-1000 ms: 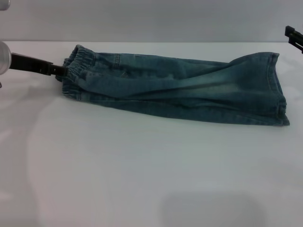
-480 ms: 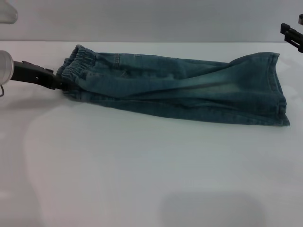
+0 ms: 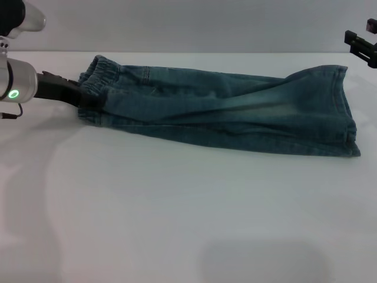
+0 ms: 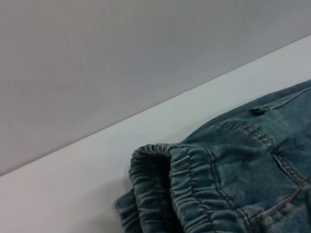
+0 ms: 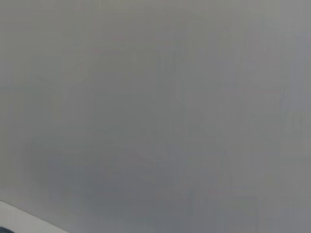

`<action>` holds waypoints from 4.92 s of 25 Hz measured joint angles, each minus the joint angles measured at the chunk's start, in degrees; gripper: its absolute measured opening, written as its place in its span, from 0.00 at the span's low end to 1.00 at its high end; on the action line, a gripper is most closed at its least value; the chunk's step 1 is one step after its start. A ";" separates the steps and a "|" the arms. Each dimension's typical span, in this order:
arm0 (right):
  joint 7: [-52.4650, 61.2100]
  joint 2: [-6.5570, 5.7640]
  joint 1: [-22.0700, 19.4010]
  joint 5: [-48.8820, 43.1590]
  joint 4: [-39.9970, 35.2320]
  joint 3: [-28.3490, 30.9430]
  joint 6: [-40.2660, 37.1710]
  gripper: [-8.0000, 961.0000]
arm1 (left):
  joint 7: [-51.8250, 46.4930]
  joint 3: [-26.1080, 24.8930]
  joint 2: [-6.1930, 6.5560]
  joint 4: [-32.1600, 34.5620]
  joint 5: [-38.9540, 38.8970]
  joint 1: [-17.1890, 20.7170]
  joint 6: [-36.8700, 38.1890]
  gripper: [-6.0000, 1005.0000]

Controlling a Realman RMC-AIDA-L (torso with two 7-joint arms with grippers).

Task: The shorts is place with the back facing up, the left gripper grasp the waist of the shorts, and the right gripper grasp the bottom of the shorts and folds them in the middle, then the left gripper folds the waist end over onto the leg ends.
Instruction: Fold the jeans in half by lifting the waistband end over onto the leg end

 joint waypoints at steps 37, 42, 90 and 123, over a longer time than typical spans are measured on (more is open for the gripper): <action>-0.10 0.03 -0.63 2.65 -0.56 0.13 -2.13 0.53 | -1.00 1.78 1.14 -2.31 1.52 -1.24 -3.48 0.84; -0.10 0.09 -0.73 3.30 -0.64 0.15 -2.25 0.53 | -1.00 1.55 0.99 -4.11 2.46 -1.47 -5.33 0.84; -0.09 0.18 -2.82 6.56 -0.69 0.12 -3.81 0.53 | -1.00 2.50 -2.05 -3.09 7.32 -1.53 -7.39 0.30; -0.09 0.27 -2.97 7.26 -0.36 -0.43 -3.48 0.53 | -0.97 2.50 -2.29 -1.54 6.88 -0.69 -9.26 0.08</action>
